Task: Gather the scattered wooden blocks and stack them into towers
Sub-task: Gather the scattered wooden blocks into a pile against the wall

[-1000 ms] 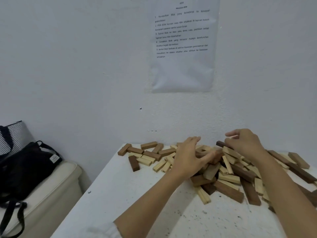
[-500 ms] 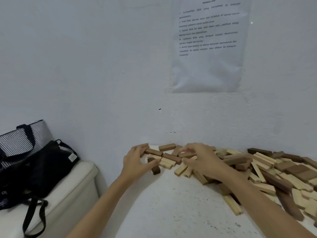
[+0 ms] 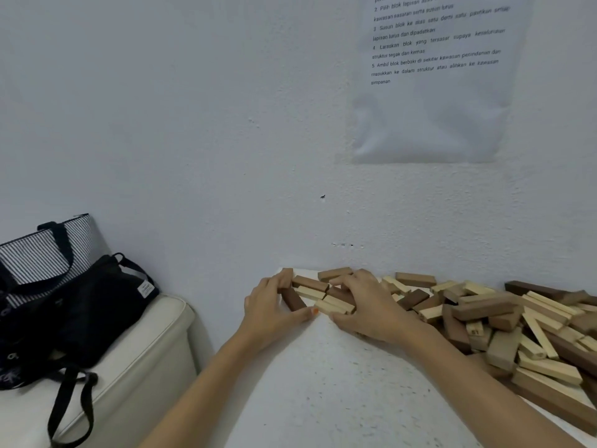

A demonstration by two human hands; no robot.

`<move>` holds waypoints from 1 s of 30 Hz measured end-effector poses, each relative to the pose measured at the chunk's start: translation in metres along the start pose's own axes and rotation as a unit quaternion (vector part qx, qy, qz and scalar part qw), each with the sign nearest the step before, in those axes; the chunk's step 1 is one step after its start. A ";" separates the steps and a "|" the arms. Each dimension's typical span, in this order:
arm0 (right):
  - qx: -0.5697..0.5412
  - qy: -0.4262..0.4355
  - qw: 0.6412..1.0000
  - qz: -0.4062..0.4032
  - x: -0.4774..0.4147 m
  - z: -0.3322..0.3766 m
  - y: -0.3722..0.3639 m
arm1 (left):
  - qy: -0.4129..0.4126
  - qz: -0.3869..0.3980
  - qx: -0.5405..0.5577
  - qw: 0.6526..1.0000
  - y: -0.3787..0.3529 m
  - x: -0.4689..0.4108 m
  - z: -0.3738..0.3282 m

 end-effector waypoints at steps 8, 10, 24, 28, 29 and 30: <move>-0.029 -0.006 1.000 -0.001 0.009 0.000 0.005 | 0.053 -0.078 0.046 0.995 -0.002 0.000 0.014; -0.054 -0.019 0.998 -0.012 0.011 0.001 0.005 | 0.063 -0.097 0.056 0.992 -0.002 0.000 0.016; -0.171 -0.011 0.976 -0.136 0.003 0.002 0.015 | 0.086 -0.185 0.146 0.968 -0.005 -0.035 0.017; -0.132 0.000 0.986 -0.106 -0.014 0.002 -0.001 | 0.108 -0.160 0.127 0.973 -0.015 -0.050 0.019; -0.120 -0.003 0.987 -0.104 -0.018 0.002 -0.005 | 0.115 -0.147 0.116 0.975 -0.017 -0.054 0.020; -0.117 -0.004 0.988 -0.104 -0.021 0.003 -0.007 | 0.124 -0.134 0.106 0.977 -0.018 -0.058 0.021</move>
Point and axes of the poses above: each hand's wrist, its own x-axis away from the middle knuckle, its own y-axis out of the back of the hand, z = x × y, the point moved 3 cm from there along -x, towards the middle knuckle, and after that the axes turned 4 degrees about -z, right-handed, at the moved point
